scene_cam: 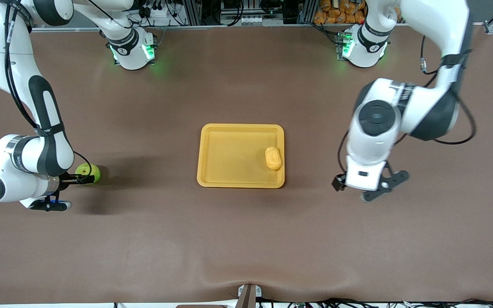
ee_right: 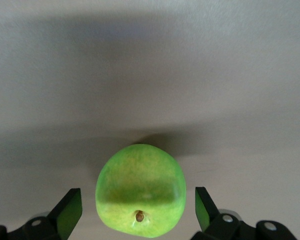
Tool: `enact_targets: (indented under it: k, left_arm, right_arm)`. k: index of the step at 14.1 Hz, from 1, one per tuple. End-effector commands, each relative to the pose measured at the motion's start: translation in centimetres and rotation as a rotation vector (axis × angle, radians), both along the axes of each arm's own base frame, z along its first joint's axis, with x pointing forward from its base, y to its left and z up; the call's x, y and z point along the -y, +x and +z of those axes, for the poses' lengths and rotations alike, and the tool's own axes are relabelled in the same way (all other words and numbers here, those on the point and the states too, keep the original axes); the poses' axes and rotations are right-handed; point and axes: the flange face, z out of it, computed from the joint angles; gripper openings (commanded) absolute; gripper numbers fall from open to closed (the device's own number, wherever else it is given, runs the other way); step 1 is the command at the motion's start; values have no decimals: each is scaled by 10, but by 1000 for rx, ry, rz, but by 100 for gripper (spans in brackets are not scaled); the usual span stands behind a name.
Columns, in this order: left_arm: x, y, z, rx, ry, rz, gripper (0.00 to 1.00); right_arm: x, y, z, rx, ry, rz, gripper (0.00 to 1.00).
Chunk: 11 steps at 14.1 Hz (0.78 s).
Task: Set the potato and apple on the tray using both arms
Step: 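Release the potato on the tray while the right gripper grasps the apple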
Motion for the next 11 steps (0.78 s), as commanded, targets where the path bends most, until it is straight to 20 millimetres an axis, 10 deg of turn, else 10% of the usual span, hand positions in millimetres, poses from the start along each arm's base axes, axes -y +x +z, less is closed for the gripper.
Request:
enact_targets:
  k: [1,3,7,11]
  left_arm:
    - [-48,-2,46,6,-37,-40,100]
    - [-81,-5,75,-1,-104,-60,100]
    - [-99,-21,105,-25,-92,-114,100]
    - [-109,-51,129,-105,-83,-300,100]
  right_arm:
    - [3,-9,-6,9,34,-20,100]
    - [5,-16,-19,31,33,-10,97]
    - [12,-20,-21,36,57,53,6]
    - [0,-8,7,12,64,62,0]
